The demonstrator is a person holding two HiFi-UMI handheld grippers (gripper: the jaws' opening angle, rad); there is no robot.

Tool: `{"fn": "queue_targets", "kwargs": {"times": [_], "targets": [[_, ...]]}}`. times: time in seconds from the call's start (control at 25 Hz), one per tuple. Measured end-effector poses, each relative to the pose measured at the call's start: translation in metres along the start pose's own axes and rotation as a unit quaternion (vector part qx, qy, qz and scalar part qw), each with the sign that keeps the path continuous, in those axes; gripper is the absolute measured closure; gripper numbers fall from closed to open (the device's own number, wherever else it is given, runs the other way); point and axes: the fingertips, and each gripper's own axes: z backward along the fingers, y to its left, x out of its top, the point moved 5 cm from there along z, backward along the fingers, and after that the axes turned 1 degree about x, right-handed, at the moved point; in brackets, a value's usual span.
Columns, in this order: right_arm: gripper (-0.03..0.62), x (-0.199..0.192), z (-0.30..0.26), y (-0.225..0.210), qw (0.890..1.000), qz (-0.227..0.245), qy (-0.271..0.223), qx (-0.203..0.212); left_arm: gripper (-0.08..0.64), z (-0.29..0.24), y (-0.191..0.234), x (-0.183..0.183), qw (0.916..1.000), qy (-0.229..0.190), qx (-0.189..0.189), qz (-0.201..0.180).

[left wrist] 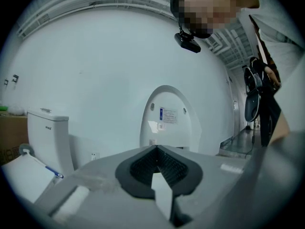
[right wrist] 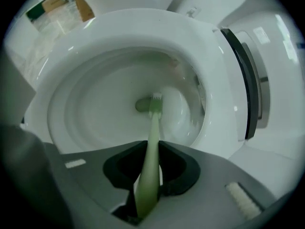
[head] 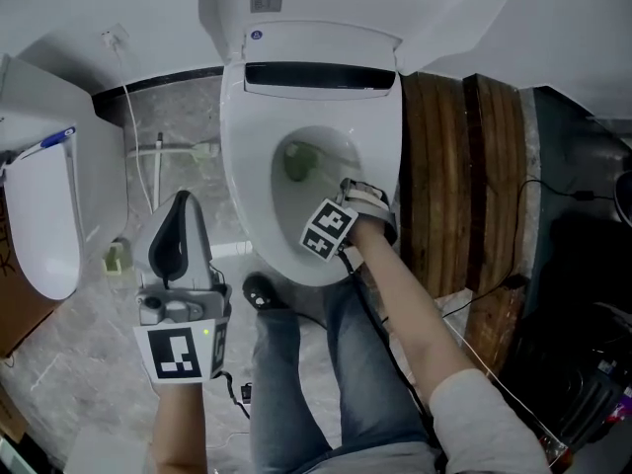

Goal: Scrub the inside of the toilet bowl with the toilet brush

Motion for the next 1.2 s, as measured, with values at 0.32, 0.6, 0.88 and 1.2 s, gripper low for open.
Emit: {"fn": "queue_targets", "kwargs": {"times": [0.32,0.6,0.88,1.2], "targets": [[0.52,-0.004,-0.013,-0.005,0.996,0.075,0.054,-0.01,0.558,-0.007,0.001,0.004,0.9998,-0.001,0.022,0.004],[0.519,-0.019,-0.02,0.009,0.994,0.035,0.087,0.063,0.558,-0.009,0.003,0.003,0.9997,0.0,0.023,0.005],[0.518,-0.012,-0.014,0.036,0.982,-0.067,0.087,0.153,0.558,-0.007,0.007,0.005,0.9997,-0.015,0.008,0.015],[0.517,-0.009,-0.002,0.062,0.915,-0.292,0.066,0.269,0.558,0.002,0.019,0.003,0.9999,-0.006,-0.001,0.008]]}}
